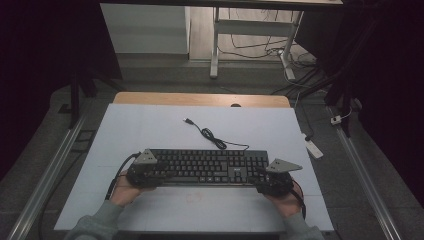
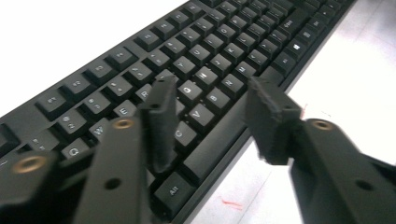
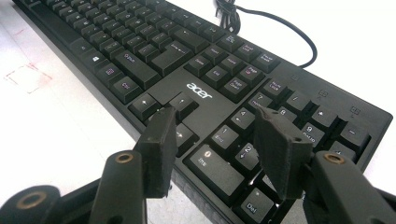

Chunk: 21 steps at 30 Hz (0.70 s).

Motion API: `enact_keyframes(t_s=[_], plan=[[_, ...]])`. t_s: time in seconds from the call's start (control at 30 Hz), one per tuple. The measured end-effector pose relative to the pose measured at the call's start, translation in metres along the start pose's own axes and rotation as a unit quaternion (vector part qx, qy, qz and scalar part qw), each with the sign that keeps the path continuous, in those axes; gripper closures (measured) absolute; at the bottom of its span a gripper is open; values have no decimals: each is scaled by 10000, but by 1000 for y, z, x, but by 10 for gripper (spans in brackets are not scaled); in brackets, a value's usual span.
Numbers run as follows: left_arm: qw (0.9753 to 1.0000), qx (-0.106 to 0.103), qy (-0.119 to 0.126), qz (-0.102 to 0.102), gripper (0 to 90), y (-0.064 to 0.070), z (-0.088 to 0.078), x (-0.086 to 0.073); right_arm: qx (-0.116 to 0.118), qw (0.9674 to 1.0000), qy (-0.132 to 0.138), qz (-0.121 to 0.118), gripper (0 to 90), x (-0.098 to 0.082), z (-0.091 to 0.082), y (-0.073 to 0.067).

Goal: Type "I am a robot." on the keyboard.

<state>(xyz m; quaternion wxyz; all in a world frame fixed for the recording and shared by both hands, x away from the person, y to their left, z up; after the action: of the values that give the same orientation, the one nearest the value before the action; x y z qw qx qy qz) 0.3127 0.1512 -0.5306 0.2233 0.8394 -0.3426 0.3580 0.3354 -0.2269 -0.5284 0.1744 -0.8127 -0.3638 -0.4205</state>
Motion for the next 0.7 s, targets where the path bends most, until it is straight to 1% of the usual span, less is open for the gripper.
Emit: enact_keyframes(t_s=[0.17,0.27,0.3,0.37,0.5,0.53,0.63,0.7], plan=[[9998,-103,-94,144,703,6,5,0,-19,10000,-16,-4,492,0,0,0],[9995,-194,-145,206,811,8,8,0,-19,10000,-15,-2,492,0,0,0],[9994,-211,-166,225,837,9,8,0,-49,10000,-25,-6,492,0,0,0],[9992,-219,-191,271,876,10,10,1,-17,10000,-16,-4,492,0,0,0],[9992,-197,-204,289,890,12,13,1,-18,10000,-15,-2,492,0,0,0],[9992,-185,-216,294,890,13,14,1,-50,10000,-25,-8,492,0,0,0],[9988,-169,-302,337,890,14,18,-1,-23,10000,-29,-11,492,0,0,0],[9988,-154,-333,312,890,14,21,-2,-51,10000,-27,-7,492,0,0,0]])
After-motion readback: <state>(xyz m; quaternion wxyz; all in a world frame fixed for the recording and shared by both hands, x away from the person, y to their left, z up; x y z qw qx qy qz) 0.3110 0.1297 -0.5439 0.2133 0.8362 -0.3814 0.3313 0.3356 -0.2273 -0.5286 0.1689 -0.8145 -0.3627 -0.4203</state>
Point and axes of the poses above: each handheld gripper's, and its own axes: z roughly forward along the jaws, x roughly out of its top, y roughly to its right, the point moved 4 cm from there along z, roughly forward along the jaws, and after that the axes turned 1 degree about -x, right-handed, at the moved point
